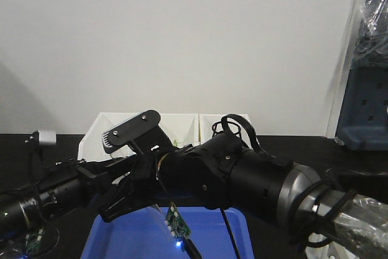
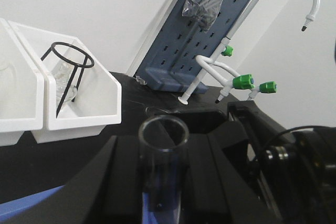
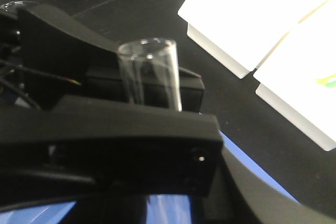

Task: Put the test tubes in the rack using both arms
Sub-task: 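Open the left gripper and pull the tube away with the right gripper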

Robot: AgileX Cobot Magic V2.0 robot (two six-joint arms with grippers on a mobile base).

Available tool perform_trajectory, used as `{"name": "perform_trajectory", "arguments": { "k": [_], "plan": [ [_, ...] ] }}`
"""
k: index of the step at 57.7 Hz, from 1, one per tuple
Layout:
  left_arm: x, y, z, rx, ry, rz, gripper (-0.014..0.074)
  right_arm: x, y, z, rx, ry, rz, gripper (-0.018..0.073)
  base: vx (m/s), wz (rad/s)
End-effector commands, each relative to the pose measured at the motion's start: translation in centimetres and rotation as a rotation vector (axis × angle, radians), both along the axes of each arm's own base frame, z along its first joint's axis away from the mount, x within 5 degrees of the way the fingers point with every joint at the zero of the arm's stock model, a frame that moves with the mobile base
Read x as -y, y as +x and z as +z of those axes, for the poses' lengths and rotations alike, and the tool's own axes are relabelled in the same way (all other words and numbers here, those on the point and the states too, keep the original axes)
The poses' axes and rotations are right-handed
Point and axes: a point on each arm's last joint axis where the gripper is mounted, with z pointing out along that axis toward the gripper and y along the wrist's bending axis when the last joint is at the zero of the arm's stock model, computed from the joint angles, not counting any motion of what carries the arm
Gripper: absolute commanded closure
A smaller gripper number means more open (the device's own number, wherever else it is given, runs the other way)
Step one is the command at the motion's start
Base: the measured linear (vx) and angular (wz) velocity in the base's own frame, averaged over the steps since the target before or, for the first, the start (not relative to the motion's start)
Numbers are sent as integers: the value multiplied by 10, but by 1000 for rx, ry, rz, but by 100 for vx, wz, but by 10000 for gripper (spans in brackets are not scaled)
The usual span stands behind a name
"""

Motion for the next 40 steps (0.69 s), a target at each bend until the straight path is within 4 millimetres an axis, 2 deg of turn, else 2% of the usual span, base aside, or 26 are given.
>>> {"name": "perform_trajectory", "arguments": {
  "k": [1, 11, 18, 27, 31, 40],
  "plan": [
    [1, -3, 28, 87, -94, -12, 271, 7, -1, 42, 134, 98, 0, 571, 0, 0],
    [1, -2, 29, 87, -115, -2, 71, 7, 0, 42, 132, 98, -2, 571, 0, 0],
    [-1, 0, 31, 82, -152, 25, -6, 7, 0, 42, 134, 96, -1, 571, 0, 0],
    [-7, 2, 33, 88, -174, 48, -8, 13, 4, 42, 159, 68, -10, 569, 0, 0],
    [-12, 2, 35, 100, -182, 50, 2, 21, 11, 42, 154, 72, -46, 568, 0, 0],
    [-21, 3, 39, 137, -213, 48, 31, 58, 33, 50, 153, 112, -163, 569, 0, 0]
  ]
}}
